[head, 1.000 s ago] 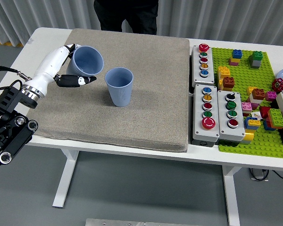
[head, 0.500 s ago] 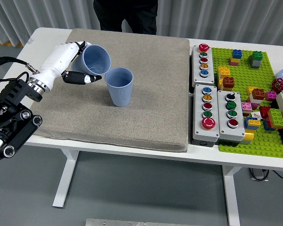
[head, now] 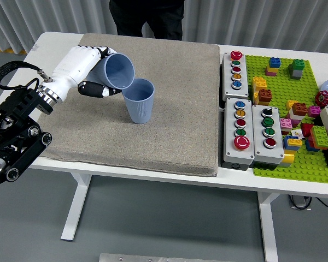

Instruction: Pick cup pour cup place

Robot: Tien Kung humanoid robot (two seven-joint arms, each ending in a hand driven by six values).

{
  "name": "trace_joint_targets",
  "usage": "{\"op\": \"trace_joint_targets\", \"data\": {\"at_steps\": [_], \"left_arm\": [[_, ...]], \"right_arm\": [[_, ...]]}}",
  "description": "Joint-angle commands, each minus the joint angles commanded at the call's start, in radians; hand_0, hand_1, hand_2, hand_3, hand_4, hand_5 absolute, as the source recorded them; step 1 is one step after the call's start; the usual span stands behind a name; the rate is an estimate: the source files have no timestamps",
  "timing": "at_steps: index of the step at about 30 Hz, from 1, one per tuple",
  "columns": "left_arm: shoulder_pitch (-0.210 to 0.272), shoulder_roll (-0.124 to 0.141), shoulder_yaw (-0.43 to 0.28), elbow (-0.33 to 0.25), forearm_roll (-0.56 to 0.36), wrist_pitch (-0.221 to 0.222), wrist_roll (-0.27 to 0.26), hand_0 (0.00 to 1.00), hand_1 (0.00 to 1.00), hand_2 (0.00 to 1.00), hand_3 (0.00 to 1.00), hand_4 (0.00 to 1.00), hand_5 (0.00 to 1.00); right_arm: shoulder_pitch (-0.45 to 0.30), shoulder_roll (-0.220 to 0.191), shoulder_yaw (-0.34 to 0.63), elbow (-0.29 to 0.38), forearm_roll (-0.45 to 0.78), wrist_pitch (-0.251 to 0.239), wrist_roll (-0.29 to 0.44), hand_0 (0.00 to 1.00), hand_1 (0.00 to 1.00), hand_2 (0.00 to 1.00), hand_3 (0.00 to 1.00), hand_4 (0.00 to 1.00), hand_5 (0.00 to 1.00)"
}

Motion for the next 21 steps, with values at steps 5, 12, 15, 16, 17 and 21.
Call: {"op": "trace_joint_targets", "data": {"at_steps": [5,12,15,16,17,21], "left_arm": [[-0.010,0.008,0.017,-0.006,0.035,0.010,0.007,0.547,0.503,0.526,0.531,0.790,0.031],[-0.042,0.033,0.073,-0.011,0.076,0.027,0.021,0.547,0.503,0.526,0.531,0.790,0.035],[-0.056,0.044,0.100,-0.014,0.095,0.033,0.027,0.546,0.502,0.526,0.531,0.791,0.035],[-0.058,0.046,0.104,-0.014,0.097,0.034,0.028,0.546,0.502,0.526,0.531,0.791,0.035],[-0.061,0.049,0.109,-0.014,0.100,0.036,0.030,0.546,0.502,0.526,0.531,0.791,0.035],[-0.070,0.058,0.125,-0.015,0.119,0.046,0.039,0.545,0.502,0.525,0.531,0.792,0.035]], "right_arm": [[0.000,0.000,-0.001,0.000,0.002,0.000,0.000,0.723,0.700,0.747,0.708,0.332,0.285],[-0.001,0.000,-0.002,0.000,0.003,-0.001,0.000,0.723,0.699,0.747,0.708,0.332,0.286],[-0.001,0.000,-0.002,0.000,0.004,-0.001,0.000,0.724,0.699,0.747,0.708,0.332,0.285],[-0.001,0.000,-0.002,0.000,0.004,-0.001,0.000,0.724,0.699,0.747,0.708,0.332,0.285],[-0.001,0.000,-0.002,0.000,0.004,-0.001,0.000,0.724,0.699,0.747,0.708,0.332,0.285],[0.000,0.000,-0.003,0.000,0.007,-0.001,0.001,0.723,0.700,0.747,0.708,0.332,0.285]]}}
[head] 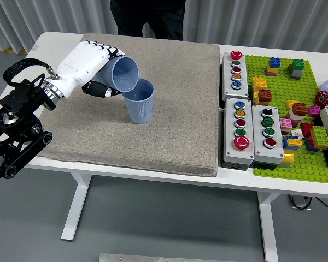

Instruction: Pick cup pour cup place

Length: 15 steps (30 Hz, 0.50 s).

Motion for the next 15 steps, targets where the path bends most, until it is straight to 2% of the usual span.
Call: {"op": "trace_joint_targets", "data": {"at_steps": [15], "left_arm": [[-0.029,0.032,0.061,-0.009,0.040,0.022,0.017,0.541,0.503,0.526,0.528,0.784,0.027]], "right_arm": [[-0.007,0.001,0.003,0.000,-0.008,0.001,-0.002,0.723,0.700,0.747,0.708,0.333,0.284]]}}
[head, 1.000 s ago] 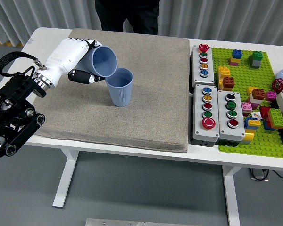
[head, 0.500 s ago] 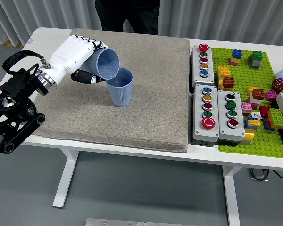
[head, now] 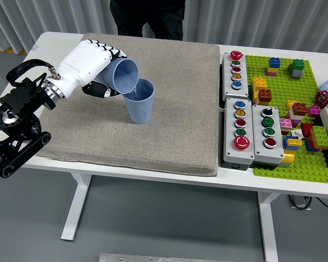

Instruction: Pick cup pour cup place

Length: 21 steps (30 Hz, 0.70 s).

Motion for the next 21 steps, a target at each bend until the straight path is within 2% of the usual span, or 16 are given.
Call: {"op": "trace_joint_targets", "data": {"at_steps": [21], "left_arm": [[-0.054,0.028,0.075,0.009,0.036,0.044,0.035,0.535,0.503,0.522,0.527,0.776,0.013]], "right_arm": [[0.005,-0.001,-0.005,0.000,0.010,-0.001,0.002,0.723,0.700,0.745,0.708,0.333,0.282]]}}
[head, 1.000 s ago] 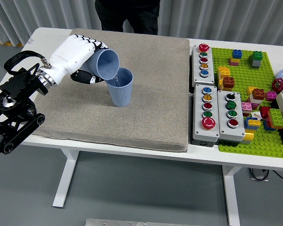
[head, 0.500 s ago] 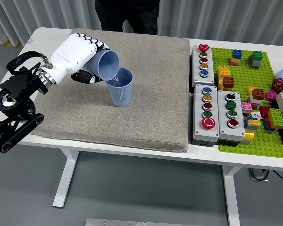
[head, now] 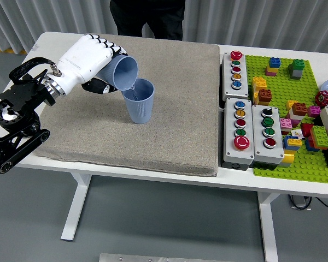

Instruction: Pick cup pour cup place

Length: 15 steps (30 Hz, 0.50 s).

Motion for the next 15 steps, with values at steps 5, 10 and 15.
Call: {"op": "trace_joint_targets", "data": {"at_steps": [5,10,15], "left_arm": [[-0.016,0.008,0.026,0.001,0.013,0.008,0.008,0.535,0.503,0.522,0.527,0.776,0.013],[-0.032,0.014,0.041,0.001,0.017,0.015,0.013,0.534,0.503,0.523,0.526,0.774,0.013],[-0.046,0.017,0.058,0.008,0.024,0.026,0.022,0.533,0.503,0.523,0.526,0.774,0.014]], "right_arm": [[0.000,0.000,0.001,0.000,-0.002,0.000,-0.001,0.723,0.700,0.745,0.708,0.333,0.282],[0.003,0.000,0.000,0.000,0.001,0.000,0.000,0.723,0.700,0.745,0.708,0.334,0.281],[0.004,0.000,-0.001,0.000,0.003,-0.001,0.001,0.723,0.700,0.746,0.708,0.334,0.281]]}}
